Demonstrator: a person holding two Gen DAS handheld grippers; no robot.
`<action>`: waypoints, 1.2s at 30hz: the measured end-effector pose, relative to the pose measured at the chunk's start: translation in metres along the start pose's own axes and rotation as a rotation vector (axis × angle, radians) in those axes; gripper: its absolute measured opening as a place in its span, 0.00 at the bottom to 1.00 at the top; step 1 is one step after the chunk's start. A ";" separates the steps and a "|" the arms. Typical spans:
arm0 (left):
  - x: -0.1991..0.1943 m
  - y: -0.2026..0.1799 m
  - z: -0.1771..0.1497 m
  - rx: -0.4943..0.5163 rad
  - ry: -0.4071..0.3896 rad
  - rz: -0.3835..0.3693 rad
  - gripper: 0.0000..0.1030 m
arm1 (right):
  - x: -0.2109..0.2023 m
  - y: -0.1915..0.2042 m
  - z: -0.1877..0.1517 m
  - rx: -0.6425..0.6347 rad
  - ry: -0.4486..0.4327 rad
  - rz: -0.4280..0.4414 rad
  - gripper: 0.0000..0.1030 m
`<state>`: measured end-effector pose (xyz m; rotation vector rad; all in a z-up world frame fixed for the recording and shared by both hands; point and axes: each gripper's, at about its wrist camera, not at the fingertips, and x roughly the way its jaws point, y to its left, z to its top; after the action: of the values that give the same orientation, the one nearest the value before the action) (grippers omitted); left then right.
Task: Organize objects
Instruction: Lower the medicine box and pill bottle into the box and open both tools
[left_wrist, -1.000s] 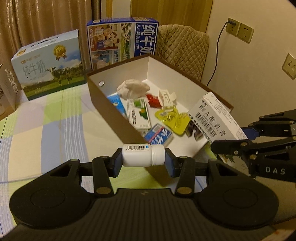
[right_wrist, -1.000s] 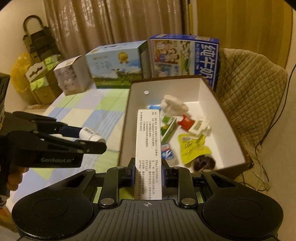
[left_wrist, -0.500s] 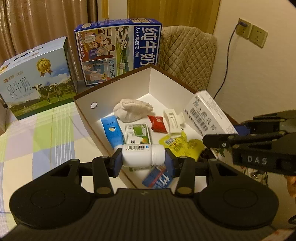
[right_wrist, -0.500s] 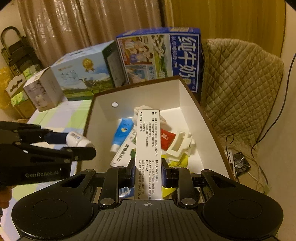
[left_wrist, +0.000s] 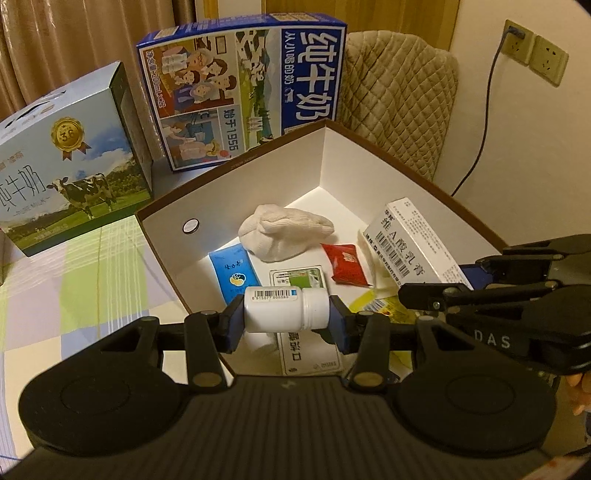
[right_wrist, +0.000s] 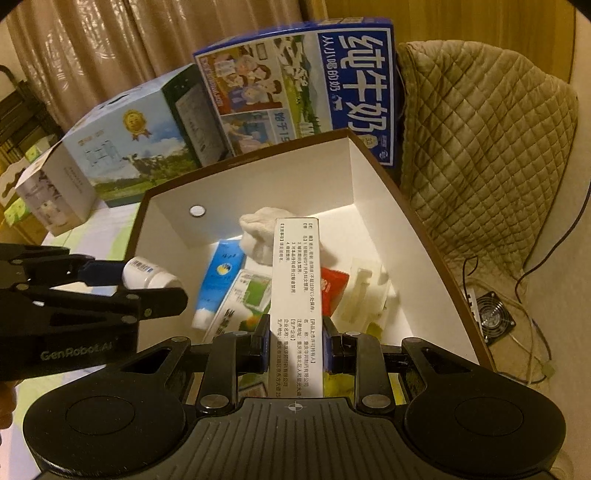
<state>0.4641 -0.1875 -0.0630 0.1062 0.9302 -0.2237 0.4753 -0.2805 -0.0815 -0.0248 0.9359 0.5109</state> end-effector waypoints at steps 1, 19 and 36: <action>0.002 0.001 0.001 -0.001 0.002 0.001 0.40 | 0.002 0.000 0.001 -0.006 -0.015 -0.001 0.22; 0.022 0.011 0.009 -0.002 0.006 0.008 0.40 | 0.000 -0.007 -0.007 0.020 0.012 -0.028 0.44; -0.023 0.018 -0.006 -0.040 -0.070 0.003 0.84 | -0.046 0.003 -0.035 0.033 -0.009 -0.040 0.61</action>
<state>0.4503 -0.1651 -0.0482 0.0623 0.8642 -0.2043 0.4253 -0.3054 -0.0661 -0.0116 0.9334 0.4577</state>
